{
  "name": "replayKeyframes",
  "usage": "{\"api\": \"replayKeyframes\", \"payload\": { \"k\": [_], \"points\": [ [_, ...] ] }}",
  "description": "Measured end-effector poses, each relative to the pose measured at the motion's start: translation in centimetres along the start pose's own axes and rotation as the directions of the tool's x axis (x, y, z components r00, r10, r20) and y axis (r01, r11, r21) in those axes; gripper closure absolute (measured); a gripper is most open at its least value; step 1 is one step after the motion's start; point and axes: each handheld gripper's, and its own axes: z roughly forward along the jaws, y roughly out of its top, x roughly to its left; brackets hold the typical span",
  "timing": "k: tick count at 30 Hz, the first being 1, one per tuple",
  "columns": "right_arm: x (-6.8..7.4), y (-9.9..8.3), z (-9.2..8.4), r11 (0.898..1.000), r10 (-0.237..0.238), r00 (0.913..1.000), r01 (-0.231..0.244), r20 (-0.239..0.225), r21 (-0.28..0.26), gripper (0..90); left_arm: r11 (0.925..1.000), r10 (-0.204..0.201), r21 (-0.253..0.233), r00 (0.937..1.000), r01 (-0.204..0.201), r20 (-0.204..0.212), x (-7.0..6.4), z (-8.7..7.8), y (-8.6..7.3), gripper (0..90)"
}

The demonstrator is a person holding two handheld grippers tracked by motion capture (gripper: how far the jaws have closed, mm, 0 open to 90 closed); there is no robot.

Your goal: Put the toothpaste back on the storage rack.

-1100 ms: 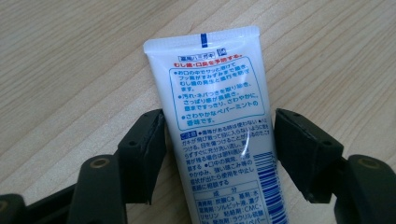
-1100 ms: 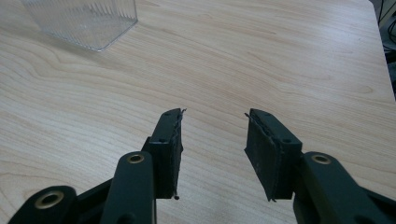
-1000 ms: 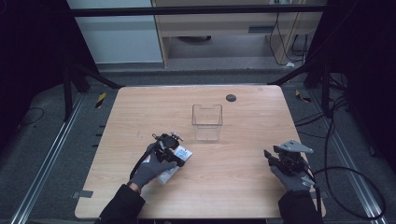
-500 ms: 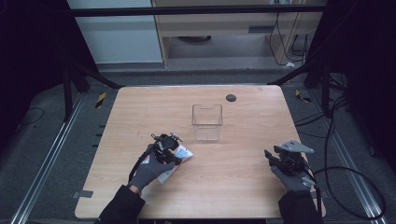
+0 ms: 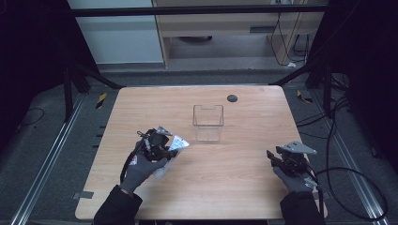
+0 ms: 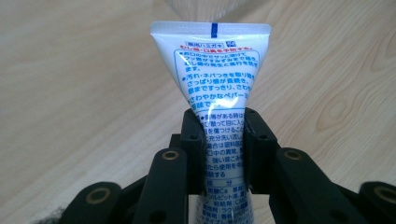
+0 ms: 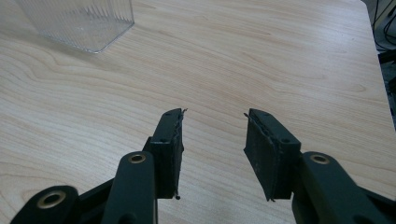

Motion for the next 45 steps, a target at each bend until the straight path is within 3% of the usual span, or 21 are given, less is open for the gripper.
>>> {"api": "replayKeyframes", "payload": {
  "k": [5, 10, 16, 21, 23, 27, 33, 44, 45],
  "points": [
    [0.0, 0.0, 0.0, 1.0, -0.001, 1.0, 0.001, 0.004, -0.005, 56.0, 0.9919, -0.016, -0.127, 0.9988, 0.01, -0.045, 0.0, -1.9, 0.5, 72.8],
    [0.0, 0.0, 0.0, 1.0, 0.003, 1.0, -0.003, 0.009, -0.012, 55.9, 0.968, -0.049, -0.249, 0.9956, 0.027, -0.08, 0.3, -3.1, 1.6, 72.8],
    [0.1, 0.0, 0.0, 1.0, -0.001, 0.9999, 0.001, 0.014, -0.019, 55.4, 0.9445, -0.083, -0.324, 0.9933, 0.052, -0.081, 0.8, -3.2, 3.3, 72.8],
    [0.1, 0.0, 0.0, 1.0, -0.001, 0.9999, 0.002, 0.011, -0.025, 54.6, 0.9196, -0.117, -0.386, 0.9889, 0.074, -0.091, 1.1, -3.0, 4.7, 72.7],
    [0.1, 0.0, 0.1, 1.0, 0.001, 0.9999, -0.001, 0.012, -0.024, 54.4, 0.9044, -0.135, -0.418, 0.9867, 0.085, -0.091, 1.3, -2.9, 5.2, 72.7],
    [0.1, 0.0, 0.2, 1.0, -0.002, 0.9999, 0.003, 0.012, -0.028, 53.8, 0.8868, -0.152, -0.453, 0.9837, 0.094, -0.095, 1.5, -2.5, 6.2, 72.7],
    [0.2, -0.1, 0.3, 1.0, -0.007, 0.9999, 0.008, 0.015, -0.027, 53.1, 0.8406, -0.185, -0.531, 0.9777, 0.105, -0.099, 1.7, -1.8, 7.4, 72.7],
    [0.3, -0.1, 0.5, 1.0, -0.012, 0.9999, 0.012, 0.01, -0.026, 52.1, 0.7948, -0.231, -0.592, 0.9686, 0.135, -0.09, 2.1, -0.2, 9.7, 72.6],
    [0.3, -0.1, 0.6, 0.999, -0.016, 0.9998, 0.017, 0.008, -0.028, 52.0, 0.7875, -0.237, -0.601, 0.9675, 0.138, -0.089, 2.1, -0.1, 9.9, 72.6]
  ]
}}
